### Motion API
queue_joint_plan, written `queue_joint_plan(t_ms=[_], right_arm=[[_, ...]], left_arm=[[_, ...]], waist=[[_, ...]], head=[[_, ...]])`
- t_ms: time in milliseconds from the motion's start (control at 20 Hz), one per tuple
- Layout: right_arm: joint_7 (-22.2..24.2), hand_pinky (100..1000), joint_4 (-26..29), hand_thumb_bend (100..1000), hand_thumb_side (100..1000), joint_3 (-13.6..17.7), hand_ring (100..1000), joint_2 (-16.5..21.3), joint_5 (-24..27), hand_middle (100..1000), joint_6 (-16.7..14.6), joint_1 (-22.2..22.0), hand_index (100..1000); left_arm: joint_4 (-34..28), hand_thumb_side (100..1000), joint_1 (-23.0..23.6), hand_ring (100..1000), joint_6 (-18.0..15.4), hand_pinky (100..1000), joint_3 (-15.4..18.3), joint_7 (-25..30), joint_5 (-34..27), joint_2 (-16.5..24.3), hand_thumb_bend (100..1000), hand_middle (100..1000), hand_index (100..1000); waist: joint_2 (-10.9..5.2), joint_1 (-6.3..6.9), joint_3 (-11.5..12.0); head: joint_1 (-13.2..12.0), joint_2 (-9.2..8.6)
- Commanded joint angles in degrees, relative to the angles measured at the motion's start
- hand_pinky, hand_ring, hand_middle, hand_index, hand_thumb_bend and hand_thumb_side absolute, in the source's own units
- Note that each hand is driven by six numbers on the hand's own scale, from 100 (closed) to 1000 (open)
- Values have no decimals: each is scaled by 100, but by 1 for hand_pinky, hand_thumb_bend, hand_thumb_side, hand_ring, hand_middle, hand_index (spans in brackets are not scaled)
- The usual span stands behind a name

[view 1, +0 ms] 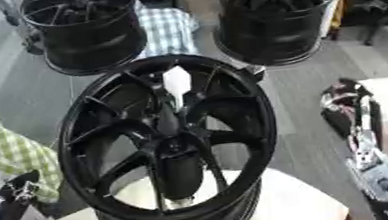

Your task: Pull the pin out of the wheel hub.

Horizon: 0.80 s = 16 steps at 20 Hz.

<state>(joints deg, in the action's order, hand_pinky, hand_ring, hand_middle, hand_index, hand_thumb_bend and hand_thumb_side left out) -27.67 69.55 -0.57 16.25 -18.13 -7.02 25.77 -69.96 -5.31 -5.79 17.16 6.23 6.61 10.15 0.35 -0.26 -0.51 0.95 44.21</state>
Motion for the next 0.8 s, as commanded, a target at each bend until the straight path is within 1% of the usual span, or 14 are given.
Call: queue_joint_plan(t_ms=[50,200,350,400,500,600,700,800], right_arm=[[479,756,334,100,397,-89,617,679,-168,681,228,669,849],[1336,768,507,100,401,-361,646,1132,-155,715,363,1340,876],[2443,787,660,100,410,-751,710,1456,-67,771,389,1885,915],[2893,790,697,100,414,-929,722,1539,-28,780,387,2070,918],[3741,801,759,108,429,-1238,757,1631,105,807,388,2395,930],[4510,813,803,134,453,-1514,782,1645,301,835,406,2664,940],[5165,818,836,147,462,-1746,789,1608,495,849,452,2883,944],[5685,820,878,158,474,-1945,794,1552,611,862,507,3061,950]], left_arm=[[-69,609,-18,759,-11,754,-16,25,-2,144,396,719,807],[-72,608,-2,759,-11,754,-25,36,14,162,396,719,807],[-70,608,8,759,-10,753,-33,45,25,181,397,719,807],[-69,608,11,759,-10,753,-37,48,29,187,397,719,807],[-71,607,13,759,-8,753,-41,54,36,194,398,719,807],[-72,607,16,759,-4,753,-45,60,42,199,398,719,807],[-73,607,22,759,-1,753,-50,66,46,204,398,719,807],[-76,608,23,759,1,753,-54,74,50,208,399,719,807]], waist=[[-100,-21,30],[-116,-45,58],[-132,-69,73],[-138,-77,77],[-152,-92,89],[-164,-104,99],[-174,-115,108],[-180,-126,122]], head=[[38,-9],[56,-9],[82,-9],[89,-9],[100,-9],[104,-9],[102,-9],[101,-9]])
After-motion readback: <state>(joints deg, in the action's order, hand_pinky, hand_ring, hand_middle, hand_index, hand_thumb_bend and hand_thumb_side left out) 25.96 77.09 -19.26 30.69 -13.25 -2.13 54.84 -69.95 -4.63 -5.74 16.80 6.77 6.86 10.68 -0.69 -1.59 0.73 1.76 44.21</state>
